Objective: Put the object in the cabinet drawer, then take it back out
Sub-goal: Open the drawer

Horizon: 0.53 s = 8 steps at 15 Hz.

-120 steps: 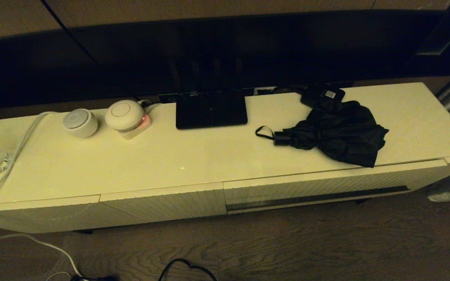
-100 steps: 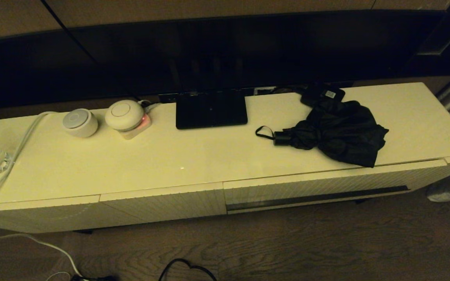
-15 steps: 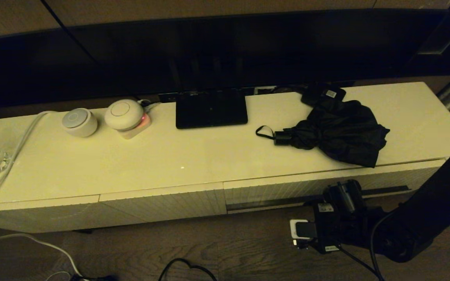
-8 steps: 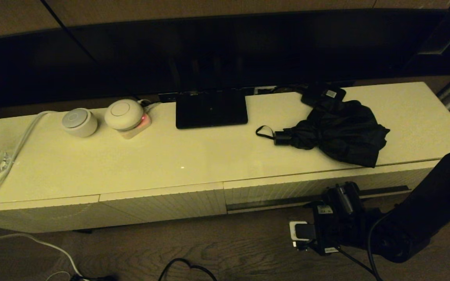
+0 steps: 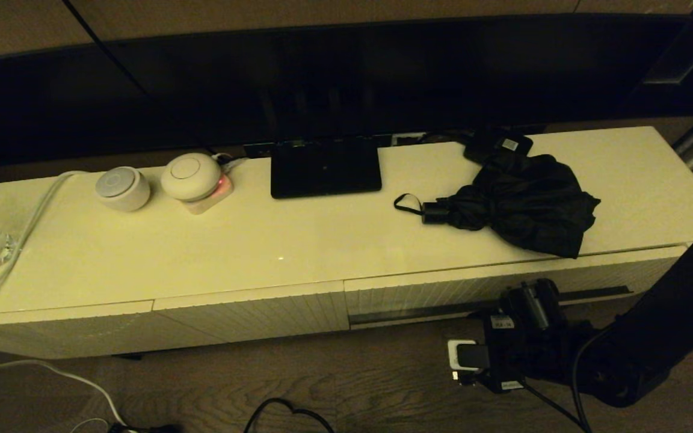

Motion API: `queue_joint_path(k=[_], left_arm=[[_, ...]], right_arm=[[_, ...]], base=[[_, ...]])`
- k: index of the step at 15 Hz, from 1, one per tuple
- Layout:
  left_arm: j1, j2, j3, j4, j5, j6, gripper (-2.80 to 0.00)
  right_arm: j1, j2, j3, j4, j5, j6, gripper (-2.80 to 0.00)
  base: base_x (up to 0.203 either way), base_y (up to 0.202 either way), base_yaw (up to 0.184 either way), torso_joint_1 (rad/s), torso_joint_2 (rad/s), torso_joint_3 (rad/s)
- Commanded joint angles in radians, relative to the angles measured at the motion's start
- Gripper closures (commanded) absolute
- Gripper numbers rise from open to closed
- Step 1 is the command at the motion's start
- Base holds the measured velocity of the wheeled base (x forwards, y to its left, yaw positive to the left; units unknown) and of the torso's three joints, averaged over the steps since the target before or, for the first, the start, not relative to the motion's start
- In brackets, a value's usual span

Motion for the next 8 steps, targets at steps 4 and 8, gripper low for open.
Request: queue_joint_path(k=[4,8], left_arm=[[0.0,0.0,0.003,0.0,0.0,0.0,0.0],[0.0,0.0,0.003,0.0,0.0,0.0,0.0]], right_arm=[[-0.007,0.003,-0.016,-0.063,0.01,-0.012,-2.8],[-0.009,0.067,-0.035,-0.109,0.009,-0.013,-2.8]], base=[[0.0,0.0,0.0,0.0,0.0,0.0],[0.0,0.0,0.0,0.0,0.0,0.0]])
